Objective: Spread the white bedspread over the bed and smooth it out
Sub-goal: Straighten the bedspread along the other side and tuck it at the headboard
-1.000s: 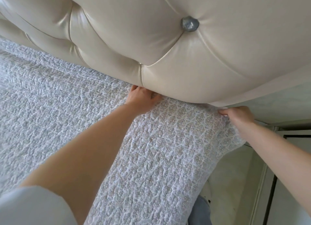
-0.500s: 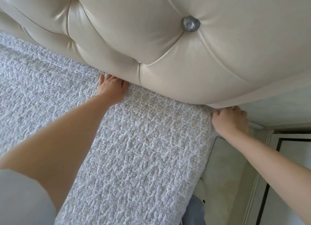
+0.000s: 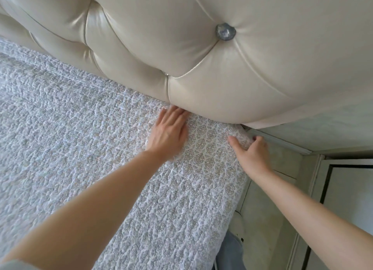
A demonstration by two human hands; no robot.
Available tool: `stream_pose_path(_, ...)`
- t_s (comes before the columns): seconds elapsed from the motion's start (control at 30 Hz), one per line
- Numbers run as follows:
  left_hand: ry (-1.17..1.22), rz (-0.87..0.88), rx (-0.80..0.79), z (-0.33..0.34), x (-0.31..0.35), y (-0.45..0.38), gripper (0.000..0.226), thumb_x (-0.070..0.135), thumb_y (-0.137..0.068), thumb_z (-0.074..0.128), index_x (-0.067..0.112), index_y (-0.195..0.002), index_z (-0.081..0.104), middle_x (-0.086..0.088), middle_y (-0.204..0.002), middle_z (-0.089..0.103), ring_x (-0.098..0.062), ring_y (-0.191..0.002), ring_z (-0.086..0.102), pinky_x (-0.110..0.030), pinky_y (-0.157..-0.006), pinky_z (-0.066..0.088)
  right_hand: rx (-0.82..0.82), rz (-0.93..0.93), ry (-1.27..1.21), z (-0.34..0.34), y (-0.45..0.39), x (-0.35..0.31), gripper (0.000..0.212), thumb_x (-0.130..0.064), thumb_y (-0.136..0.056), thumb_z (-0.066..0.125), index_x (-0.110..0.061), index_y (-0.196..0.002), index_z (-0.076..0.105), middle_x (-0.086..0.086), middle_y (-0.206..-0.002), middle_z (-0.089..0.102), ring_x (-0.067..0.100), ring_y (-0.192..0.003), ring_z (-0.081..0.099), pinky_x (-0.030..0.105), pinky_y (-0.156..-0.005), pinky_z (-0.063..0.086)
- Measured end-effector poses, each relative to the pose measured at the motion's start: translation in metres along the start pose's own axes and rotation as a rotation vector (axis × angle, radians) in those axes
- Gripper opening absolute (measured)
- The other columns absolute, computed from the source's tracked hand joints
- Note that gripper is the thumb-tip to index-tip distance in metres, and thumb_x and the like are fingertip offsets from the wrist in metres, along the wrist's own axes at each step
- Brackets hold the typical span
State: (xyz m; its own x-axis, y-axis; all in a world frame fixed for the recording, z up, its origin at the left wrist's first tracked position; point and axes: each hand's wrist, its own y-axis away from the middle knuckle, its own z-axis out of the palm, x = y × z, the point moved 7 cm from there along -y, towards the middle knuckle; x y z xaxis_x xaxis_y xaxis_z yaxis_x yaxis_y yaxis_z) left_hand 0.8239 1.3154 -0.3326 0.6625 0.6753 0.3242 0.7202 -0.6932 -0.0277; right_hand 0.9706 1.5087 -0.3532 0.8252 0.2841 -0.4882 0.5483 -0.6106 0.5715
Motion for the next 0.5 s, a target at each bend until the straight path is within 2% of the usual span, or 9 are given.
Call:
stream_pose_path(0.07,-0.037,0.016,-0.063,0.012,0.016,0.007,0.052,0.039,-0.106,0.029,0.019,-0.154,0.031,-0.004,-0.160,0.030,-0.021,-0.152,0.015,-0.048,-0.124,0.012,0.038,0.061,0.155,0.000,0.010,0.003,0.109,-0.075,-0.082,0.045,0.001,-0.150,0.008,0.024,-0.154,0.020,0.039,-0.138,0.031,0.048,-0.104,0.041)
stream_pose_path(0.13,-0.087,-0.014,-0.097,0.019,0.017,0.008,0.058,0.046,-0.105,0.024,0.022,-0.157,0.019,-0.002,-0.163,0.019,-0.019,-0.153,0.005,-0.045,-0.125,0.005,0.009,0.132,0.206,0.006,0.018,0.007,0.111,-0.078,-0.082,0.038,-0.002,-0.152,-0.002,0.024,-0.157,0.013,0.042,-0.142,0.024,0.055,-0.106,0.038)
stream_pose_path(0.23,-0.149,-0.031,-0.115,0.023,0.013,0.003,0.060,0.049,-0.103,0.023,0.022,-0.156,0.018,-0.002,-0.163,0.022,-0.019,-0.153,0.007,-0.046,-0.124,0.007,0.014,0.191,0.221,0.013,0.023,0.014,0.107,-0.086,-0.076,0.027,-0.013,-0.151,0.004,0.027,-0.151,0.027,0.044,-0.124,0.047,0.054,-0.090,0.051)
stream_pose_path(0.27,-0.165,-0.032,-0.120,0.023,0.012,0.002,0.061,0.050,-0.102,0.023,0.021,-0.156,0.020,-0.002,-0.162,0.025,-0.020,-0.152,0.010,-0.047,-0.124,0.008,0.008,0.181,0.190,0.014,0.024,0.013,0.102,-0.084,-0.079,0.026,-0.014,-0.150,0.007,0.026,-0.144,0.038,0.038,-0.106,0.059,0.046,-0.077,0.056)
stream_pose_path(0.3,-0.174,-0.031,-0.119,0.023,0.012,0.001,0.062,0.050,-0.102,0.024,0.020,-0.155,0.022,-0.003,-0.161,0.027,-0.020,-0.152,0.013,-0.047,-0.124,0.009,-0.014,0.173,0.125,0.017,0.026,0.012,0.096,-0.078,-0.084,0.029,-0.013,-0.150,0.006,0.021,-0.133,0.049,0.029,-0.087,0.064,0.037,-0.063,0.056)
stream_pose_path(0.33,-0.179,-0.027,-0.115,0.023,0.013,0.001,0.062,0.050,-0.101,0.024,0.019,-0.155,0.024,-0.004,-0.160,0.029,-0.021,-0.152,0.015,-0.047,-0.124,0.010,-0.041,0.183,0.026,0.020,0.027,0.011,0.090,-0.071,-0.090,0.032,-0.012,-0.152,0.004,0.015,-0.123,0.053,0.023,-0.077,0.063,0.032,-0.058,0.053)
stream_pose_path(0.37,-0.180,-0.023,-0.110,0.022,0.014,0.000,0.062,0.050,-0.101,0.025,0.018,-0.154,0.025,-0.004,-0.160,0.030,-0.021,-0.151,0.016,-0.047,-0.124,0.009,-0.049,0.188,-0.067,0.022,0.029,0.011,0.086,-0.065,-0.093,0.036,-0.012,-0.152,0.003,0.011,-0.117,0.054,0.020,-0.076,0.062,0.031,-0.059,0.052)
stream_pose_path(0.43,-0.176,-0.024,-0.105,0.020,0.014,0.000,0.062,0.051,-0.100,0.025,0.018,-0.154,0.027,-0.005,-0.159,0.032,-0.022,-0.151,0.018,-0.046,-0.124,0.009,-0.010,0.179,-0.170,0.024,0.028,0.011,0.081,-0.061,-0.094,0.040,-0.014,-0.152,0.007,0.011,-0.126,0.057,0.026,-0.083,0.062,0.030,-0.065,0.048)
stream_pose_path(0.5,-0.175,-0.027,-0.099,0.018,0.013,-0.001,0.062,0.051,-0.100,0.026,0.018,-0.153,0.029,-0.005,-0.158,0.034,-0.022,-0.150,0.020,-0.047,-0.123,0.010,0.046,0.150,-0.173,0.022,0.027,0.009,0.078,-0.061,-0.094,0.042,-0.014,-0.150,0.013,0.007,-0.113,0.061,0.030,-0.086,0.062,0.031,-0.065,0.045)
